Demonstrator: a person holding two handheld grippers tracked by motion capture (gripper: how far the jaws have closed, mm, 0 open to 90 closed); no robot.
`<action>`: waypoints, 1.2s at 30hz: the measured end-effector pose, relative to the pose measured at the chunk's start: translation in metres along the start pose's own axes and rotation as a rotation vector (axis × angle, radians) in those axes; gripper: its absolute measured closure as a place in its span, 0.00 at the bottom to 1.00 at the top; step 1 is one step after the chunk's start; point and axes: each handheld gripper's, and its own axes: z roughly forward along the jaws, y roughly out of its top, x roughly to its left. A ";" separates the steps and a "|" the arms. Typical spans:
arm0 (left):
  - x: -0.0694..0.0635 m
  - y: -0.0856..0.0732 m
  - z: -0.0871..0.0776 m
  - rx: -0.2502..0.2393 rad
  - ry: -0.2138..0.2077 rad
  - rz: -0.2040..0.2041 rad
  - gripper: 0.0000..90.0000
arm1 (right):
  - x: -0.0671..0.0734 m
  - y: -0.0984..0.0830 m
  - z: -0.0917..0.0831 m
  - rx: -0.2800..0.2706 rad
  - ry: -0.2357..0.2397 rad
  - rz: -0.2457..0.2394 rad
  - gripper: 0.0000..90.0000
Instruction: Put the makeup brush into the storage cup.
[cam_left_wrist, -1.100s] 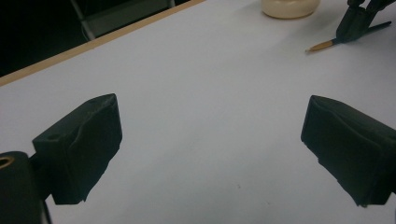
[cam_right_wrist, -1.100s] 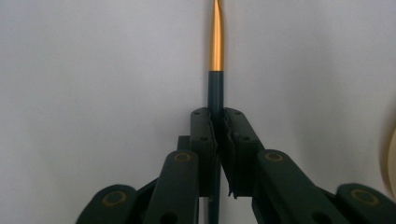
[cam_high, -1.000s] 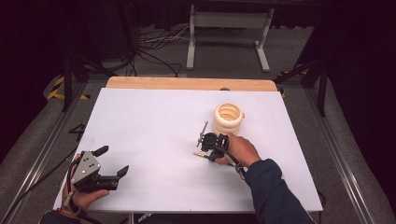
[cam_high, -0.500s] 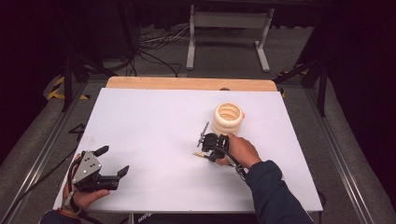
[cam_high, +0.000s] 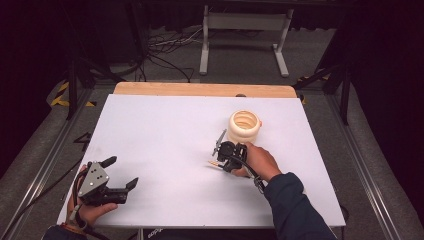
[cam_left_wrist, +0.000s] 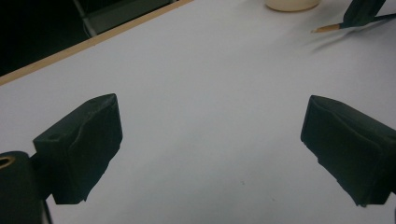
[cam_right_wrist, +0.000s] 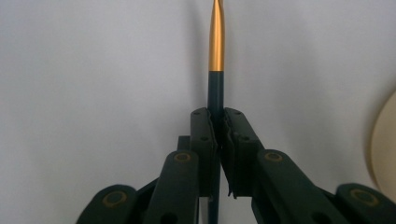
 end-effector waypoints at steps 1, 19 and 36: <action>0.000 0.000 0.000 0.001 0.000 0.003 0.07 | 0.000 0.000 -0.001 -0.009 -0.005 0.006 0.93; -0.001 0.001 0.000 -0.004 0.001 0.006 0.07 | 0.004 -0.017 -0.031 -0.243 -0.054 0.084 0.93; -0.001 0.001 0.001 0.001 0.008 0.008 0.07 | 0.011 -0.049 -0.046 -0.534 -0.107 0.154 0.93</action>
